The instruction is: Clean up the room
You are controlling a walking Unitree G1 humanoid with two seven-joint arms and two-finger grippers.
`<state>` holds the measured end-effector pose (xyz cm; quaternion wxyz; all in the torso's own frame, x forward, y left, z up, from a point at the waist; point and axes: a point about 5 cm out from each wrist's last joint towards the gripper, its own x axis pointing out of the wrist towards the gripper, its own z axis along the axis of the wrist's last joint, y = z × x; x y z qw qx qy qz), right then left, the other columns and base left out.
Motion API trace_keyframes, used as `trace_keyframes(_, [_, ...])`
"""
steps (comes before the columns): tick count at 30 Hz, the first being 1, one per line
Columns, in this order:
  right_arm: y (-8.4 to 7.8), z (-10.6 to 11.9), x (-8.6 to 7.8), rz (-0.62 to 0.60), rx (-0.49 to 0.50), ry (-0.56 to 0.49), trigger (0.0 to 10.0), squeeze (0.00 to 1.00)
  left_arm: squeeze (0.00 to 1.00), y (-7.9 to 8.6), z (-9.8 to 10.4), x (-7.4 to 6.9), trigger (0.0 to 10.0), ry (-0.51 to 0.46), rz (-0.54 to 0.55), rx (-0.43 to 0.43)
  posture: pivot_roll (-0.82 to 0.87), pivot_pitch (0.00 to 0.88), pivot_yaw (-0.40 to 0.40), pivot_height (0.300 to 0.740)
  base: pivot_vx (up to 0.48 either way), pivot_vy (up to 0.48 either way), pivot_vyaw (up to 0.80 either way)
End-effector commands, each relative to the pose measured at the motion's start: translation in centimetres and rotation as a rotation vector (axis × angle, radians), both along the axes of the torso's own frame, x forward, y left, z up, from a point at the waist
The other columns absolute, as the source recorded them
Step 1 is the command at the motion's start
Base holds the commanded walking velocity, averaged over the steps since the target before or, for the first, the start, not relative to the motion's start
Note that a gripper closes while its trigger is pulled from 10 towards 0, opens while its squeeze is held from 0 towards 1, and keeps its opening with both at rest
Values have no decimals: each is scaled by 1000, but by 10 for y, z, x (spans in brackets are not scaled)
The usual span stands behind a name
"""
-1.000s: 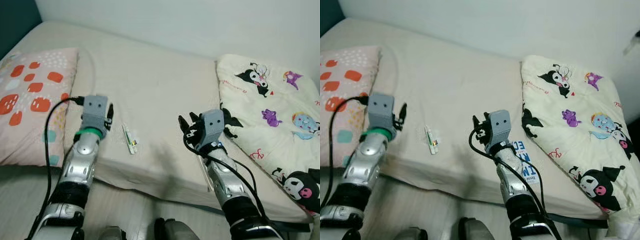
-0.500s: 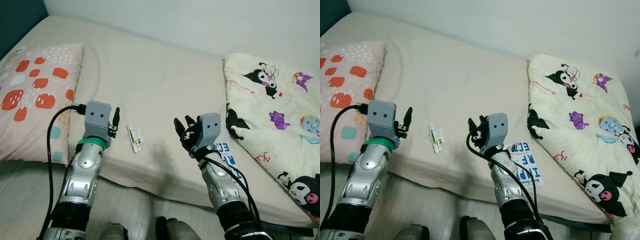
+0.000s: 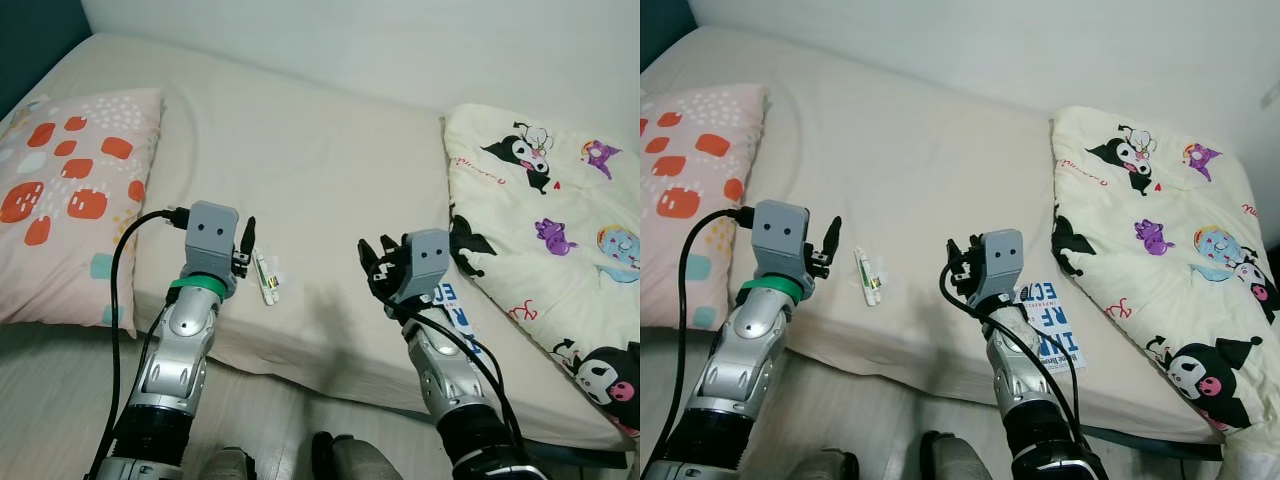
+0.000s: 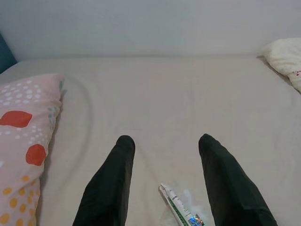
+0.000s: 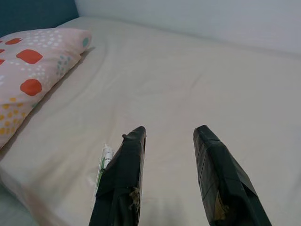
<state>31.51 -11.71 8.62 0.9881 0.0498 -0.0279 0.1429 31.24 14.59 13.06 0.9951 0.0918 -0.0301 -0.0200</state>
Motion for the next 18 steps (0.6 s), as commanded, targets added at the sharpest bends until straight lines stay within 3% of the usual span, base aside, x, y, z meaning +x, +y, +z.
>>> trace_keyframes(1, [-4,-8,-4,-16,0,36,10000,0,0,-4,-5,-1,10000,29,-12,2,8,81,-50,700,0,0,0])
trace_keyframes(18, [-6,-9,-3,-23,-7,37,10000,0,0,-8,-5,0,10000,37,-28,9,8,66,-43,635,0,0,0])
